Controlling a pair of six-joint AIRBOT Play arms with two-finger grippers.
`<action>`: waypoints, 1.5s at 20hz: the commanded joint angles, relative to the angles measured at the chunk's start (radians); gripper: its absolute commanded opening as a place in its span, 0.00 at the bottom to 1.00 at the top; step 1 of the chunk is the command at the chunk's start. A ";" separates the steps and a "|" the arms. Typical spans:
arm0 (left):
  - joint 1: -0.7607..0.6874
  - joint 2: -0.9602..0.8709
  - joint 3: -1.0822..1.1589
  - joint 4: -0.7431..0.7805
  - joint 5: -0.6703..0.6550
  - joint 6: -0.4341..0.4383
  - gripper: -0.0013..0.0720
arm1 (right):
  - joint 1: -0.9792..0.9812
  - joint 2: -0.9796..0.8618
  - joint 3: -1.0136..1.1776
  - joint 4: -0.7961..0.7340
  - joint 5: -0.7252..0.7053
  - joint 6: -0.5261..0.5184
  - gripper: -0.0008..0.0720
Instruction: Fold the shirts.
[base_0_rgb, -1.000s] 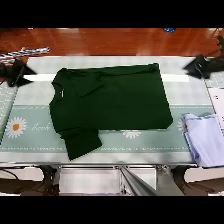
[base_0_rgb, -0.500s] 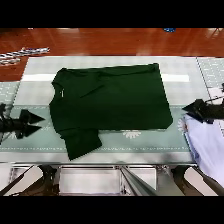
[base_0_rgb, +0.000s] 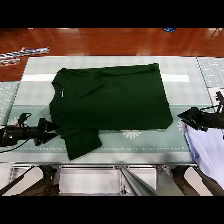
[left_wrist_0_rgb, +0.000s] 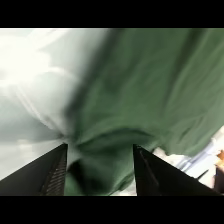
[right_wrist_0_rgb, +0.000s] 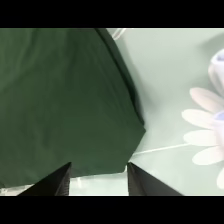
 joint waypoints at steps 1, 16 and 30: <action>-0.104 -0.028 -0.006 -0.068 0.159 -0.010 0.68 | -0.025 0.001 -0.004 0.000 -0.029 0.048 0.57; -0.141 -0.040 0.017 -0.082 0.150 0.021 0.04 | 0.236 -0.429 0.084 0.065 -0.137 0.080 0.41; -0.141 0.166 1.151 -0.489 0.058 0.064 0.04 | 0.376 -0.171 1.279 -0.034 0.035 0.138 0.05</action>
